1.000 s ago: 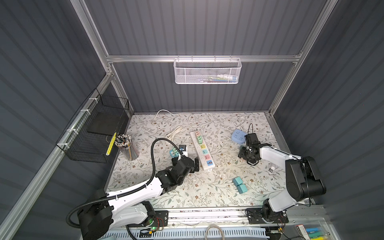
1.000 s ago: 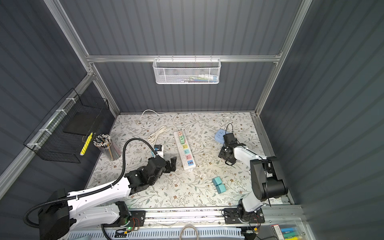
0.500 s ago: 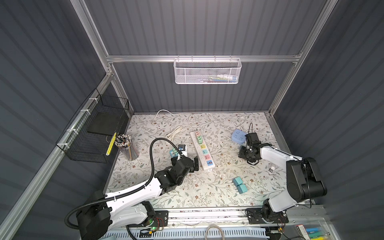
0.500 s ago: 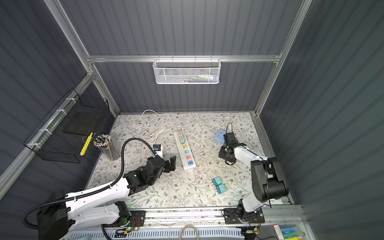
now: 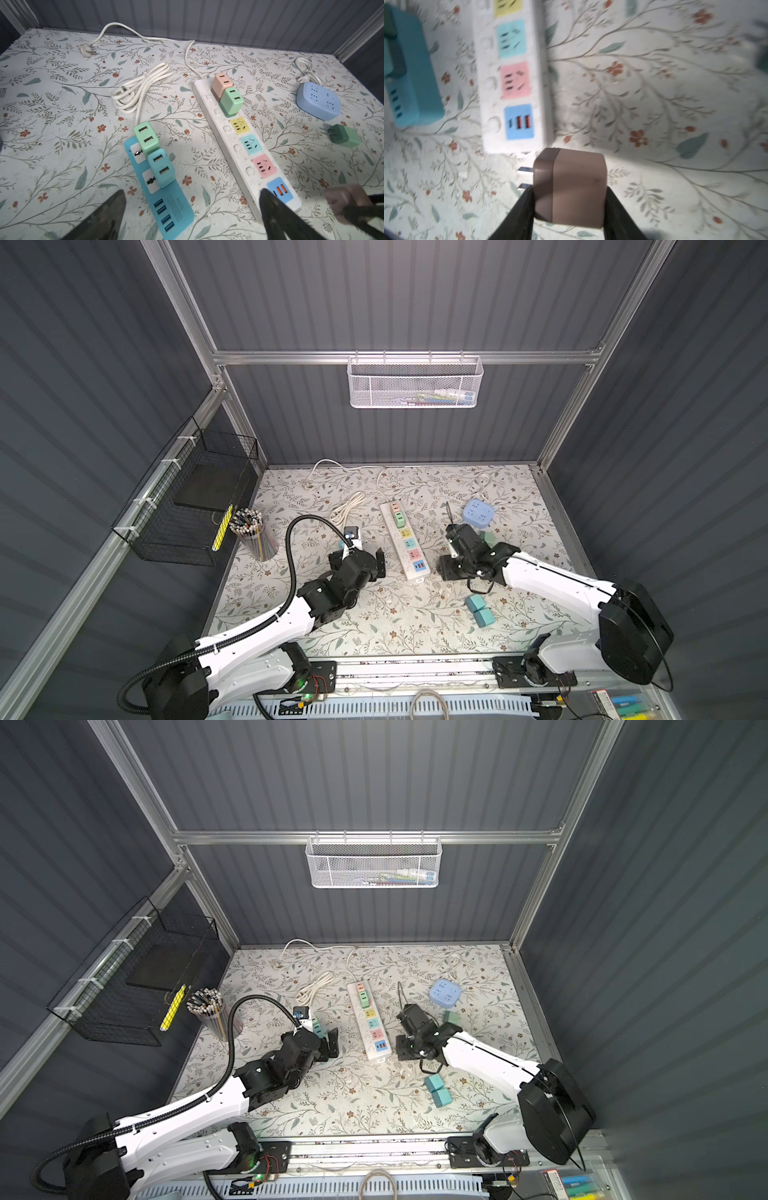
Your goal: Insert the plug
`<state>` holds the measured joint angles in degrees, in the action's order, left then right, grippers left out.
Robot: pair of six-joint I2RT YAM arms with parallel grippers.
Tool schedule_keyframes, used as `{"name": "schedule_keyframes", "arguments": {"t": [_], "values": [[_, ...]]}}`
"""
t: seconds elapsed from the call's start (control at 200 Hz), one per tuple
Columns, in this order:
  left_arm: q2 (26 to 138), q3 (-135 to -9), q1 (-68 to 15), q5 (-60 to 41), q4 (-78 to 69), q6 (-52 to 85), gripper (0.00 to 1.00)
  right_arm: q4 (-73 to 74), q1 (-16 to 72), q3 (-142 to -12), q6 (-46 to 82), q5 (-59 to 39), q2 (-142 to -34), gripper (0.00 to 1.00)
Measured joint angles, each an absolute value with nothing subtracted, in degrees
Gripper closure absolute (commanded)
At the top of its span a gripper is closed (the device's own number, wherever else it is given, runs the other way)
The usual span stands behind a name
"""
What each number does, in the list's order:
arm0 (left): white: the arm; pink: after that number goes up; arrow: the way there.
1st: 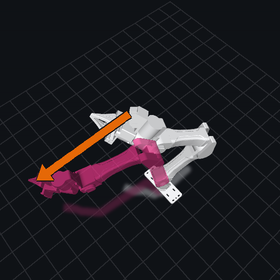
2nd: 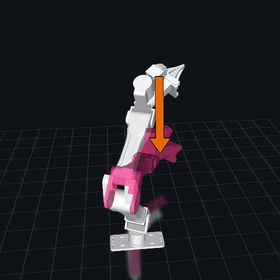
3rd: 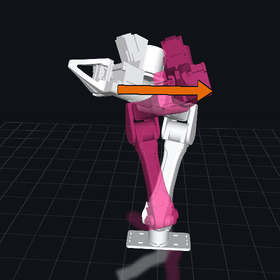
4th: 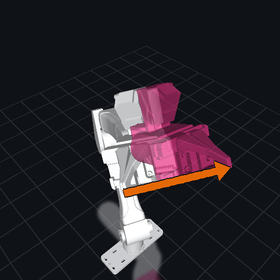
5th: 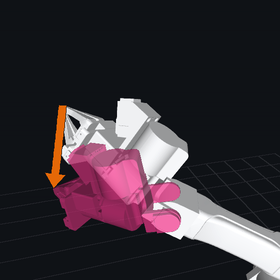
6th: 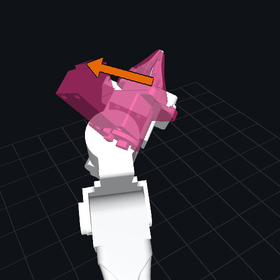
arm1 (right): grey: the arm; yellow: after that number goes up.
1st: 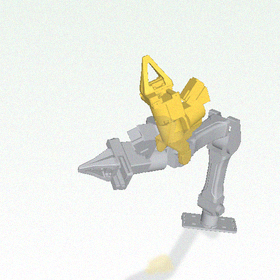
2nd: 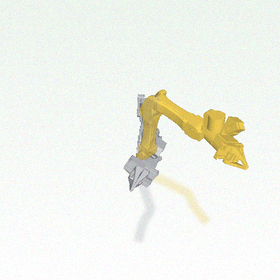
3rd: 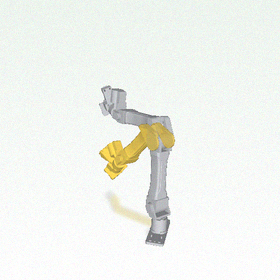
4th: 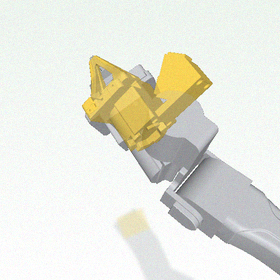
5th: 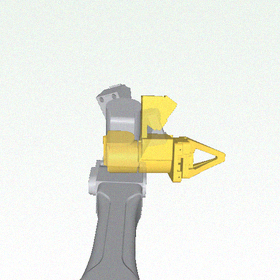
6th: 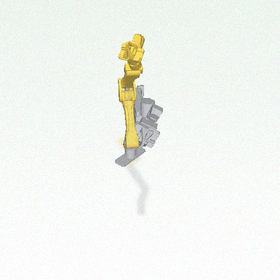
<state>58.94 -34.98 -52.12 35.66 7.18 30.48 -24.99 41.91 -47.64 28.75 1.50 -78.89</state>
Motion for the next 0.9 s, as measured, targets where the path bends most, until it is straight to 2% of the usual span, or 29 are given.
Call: {"name": "schedule_keyframes", "arguments": {"t": [0.195, 0.35, 0.58, 0.735, 0.9], "values": [[58.74, -35.05, -52.07, 25.76, 7.73, 26.39, 0.00, -24.18, 50.72, -42.94, 28.01, 1.48, -79.96, 0.56], [60.01, -36.97, -52.07, 22.09, 8.12, 23.92, 0.00, -23.77, 51.31, -40.91, 27.66, 1.93, -81.93, 0.52], [62.17, -39.51, -52.07, 19.40, 8.99, 21.58, 0.00, -22.90, 51.31, -40.82, 25.87, 2.57, -81.95, 0.39], [62.46, -39.83, -52.07, 18.15, 10.63, 20.60, 0.00, -22.96, 51.31, -40.97, 24.56, 3.18, -81.73, 0.37], [64.34, -42.72, -52.07, 15.38, 13.37, 18.70, 0.09, -25.47, 50.15, -41.06, 23.73, 4.12, -76.84, 0.36]]}}
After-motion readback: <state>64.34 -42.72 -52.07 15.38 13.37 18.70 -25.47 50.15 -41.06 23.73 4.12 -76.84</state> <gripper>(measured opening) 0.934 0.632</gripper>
